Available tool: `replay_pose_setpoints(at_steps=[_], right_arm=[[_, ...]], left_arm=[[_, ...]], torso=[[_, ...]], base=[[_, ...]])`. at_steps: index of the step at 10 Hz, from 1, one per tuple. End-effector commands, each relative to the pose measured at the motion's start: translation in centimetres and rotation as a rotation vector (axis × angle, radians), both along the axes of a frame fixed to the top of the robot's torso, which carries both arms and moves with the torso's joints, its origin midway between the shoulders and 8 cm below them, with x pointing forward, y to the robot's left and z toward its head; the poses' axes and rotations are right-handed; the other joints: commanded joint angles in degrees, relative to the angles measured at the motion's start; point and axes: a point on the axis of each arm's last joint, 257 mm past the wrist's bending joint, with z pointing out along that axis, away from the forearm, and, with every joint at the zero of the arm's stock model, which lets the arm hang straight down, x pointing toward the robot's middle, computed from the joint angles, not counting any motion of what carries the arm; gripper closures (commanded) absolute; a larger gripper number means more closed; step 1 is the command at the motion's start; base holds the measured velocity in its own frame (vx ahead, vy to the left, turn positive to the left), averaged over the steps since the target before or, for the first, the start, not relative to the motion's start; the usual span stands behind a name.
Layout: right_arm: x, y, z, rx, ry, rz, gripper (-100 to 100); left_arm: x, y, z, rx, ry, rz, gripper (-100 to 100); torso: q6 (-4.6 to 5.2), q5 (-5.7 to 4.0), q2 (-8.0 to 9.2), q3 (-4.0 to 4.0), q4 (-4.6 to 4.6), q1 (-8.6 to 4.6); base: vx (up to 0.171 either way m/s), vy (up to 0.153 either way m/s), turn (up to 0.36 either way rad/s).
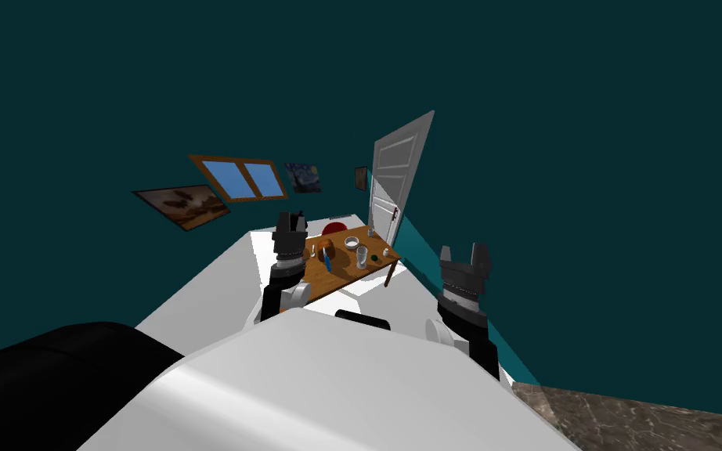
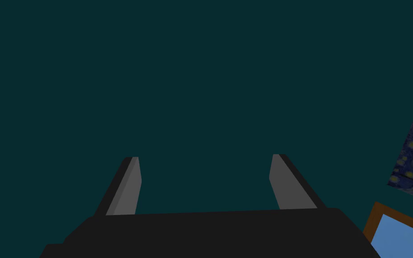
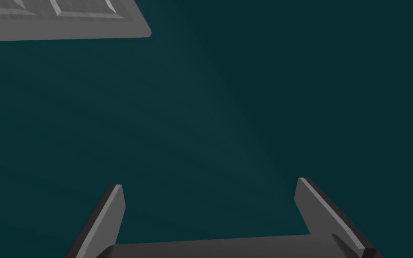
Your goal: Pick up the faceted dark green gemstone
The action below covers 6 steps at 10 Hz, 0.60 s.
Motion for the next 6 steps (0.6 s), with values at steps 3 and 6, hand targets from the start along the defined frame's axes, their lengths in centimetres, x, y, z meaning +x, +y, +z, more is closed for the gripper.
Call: replay_pose_setpoints(at_steps=[3, 6], right_arm=[[1.8, 2.0, -2.1, -0.092, 0.056, 0.046, -100], [3.9, 4.0, -5.3, -0.19, 0.13, 0.086, -100]], left_arm=[[0.0, 0.0, 0.0, 0.0, 0.0, 0.0, 0], [0.0, 0.0, 0.0, 0.0, 0.0, 0.0, 0]], torso=[[0.0, -0.06, 0.3, 0.17, 0.06, -0.26], [-0.01, -0.03, 0.19, 0.11, 0.04, -0.12]], base=[[-0.079, -0.054, 0.059], [-0.051, -0.026, 0.076]])
